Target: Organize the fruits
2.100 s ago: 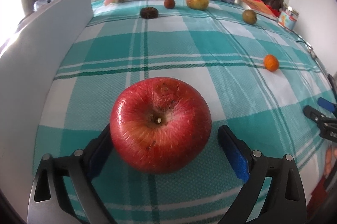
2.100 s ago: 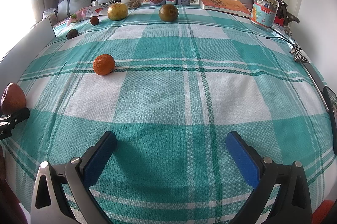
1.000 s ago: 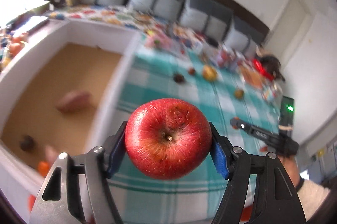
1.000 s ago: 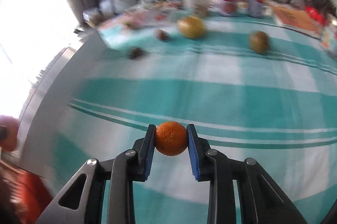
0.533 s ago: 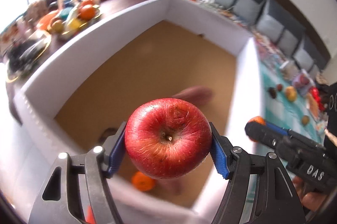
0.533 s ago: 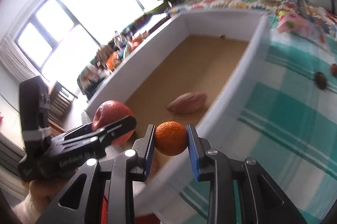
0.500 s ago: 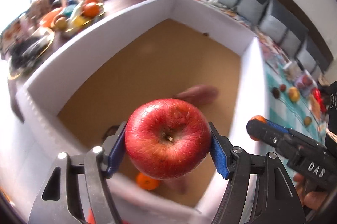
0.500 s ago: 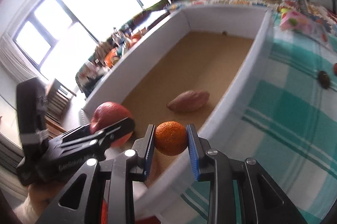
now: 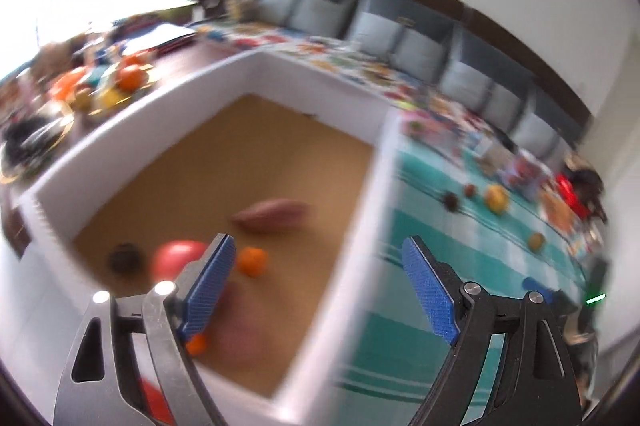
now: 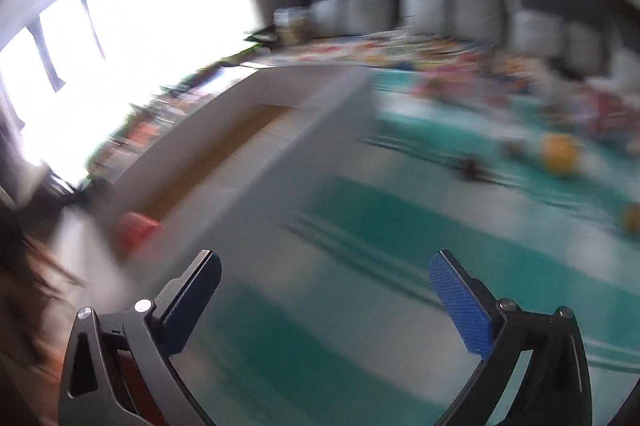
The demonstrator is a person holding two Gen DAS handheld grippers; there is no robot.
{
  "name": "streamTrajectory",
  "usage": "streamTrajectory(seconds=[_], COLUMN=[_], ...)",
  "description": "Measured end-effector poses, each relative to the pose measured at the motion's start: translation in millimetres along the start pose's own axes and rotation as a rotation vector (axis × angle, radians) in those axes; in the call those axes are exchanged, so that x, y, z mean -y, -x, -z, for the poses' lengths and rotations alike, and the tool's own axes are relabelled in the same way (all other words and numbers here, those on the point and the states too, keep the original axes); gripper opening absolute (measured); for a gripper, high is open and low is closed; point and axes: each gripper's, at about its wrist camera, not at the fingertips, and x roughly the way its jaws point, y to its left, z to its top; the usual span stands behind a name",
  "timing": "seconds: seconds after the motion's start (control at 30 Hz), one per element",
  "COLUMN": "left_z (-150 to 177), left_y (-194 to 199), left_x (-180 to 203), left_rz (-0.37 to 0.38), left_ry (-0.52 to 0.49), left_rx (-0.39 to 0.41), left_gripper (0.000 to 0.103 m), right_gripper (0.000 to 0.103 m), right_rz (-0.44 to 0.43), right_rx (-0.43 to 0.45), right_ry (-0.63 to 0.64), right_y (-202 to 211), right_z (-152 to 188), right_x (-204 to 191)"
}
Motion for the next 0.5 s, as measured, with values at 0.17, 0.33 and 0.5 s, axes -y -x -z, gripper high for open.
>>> streamTrajectory(seconds=[0.17, 0.33, 0.5], left_z=[22.8, 74.2, 120.6], left_y=[-12.6, -73.9, -149.9], left_x=[92.3, 171.9, 221.4], left_rz=[0.139, 0.264, 0.178], left_ry=[-0.171, -0.317, -0.461], left_rx=[-0.053, -0.202, -0.309], left_gripper=[0.092, 0.092, 0.092], right_gripper=[0.103, 0.103, 0.103], right_rz=[0.307, 0.389, 0.337], right_rx=[-0.159, -0.126, -0.138], right_ry=[-0.010, -0.193, -0.327], right_y=[-0.4, 31.5, 37.0], right_z=[94.0, 130.7, 134.1], right_x=[116.3, 196.5, 217.2])
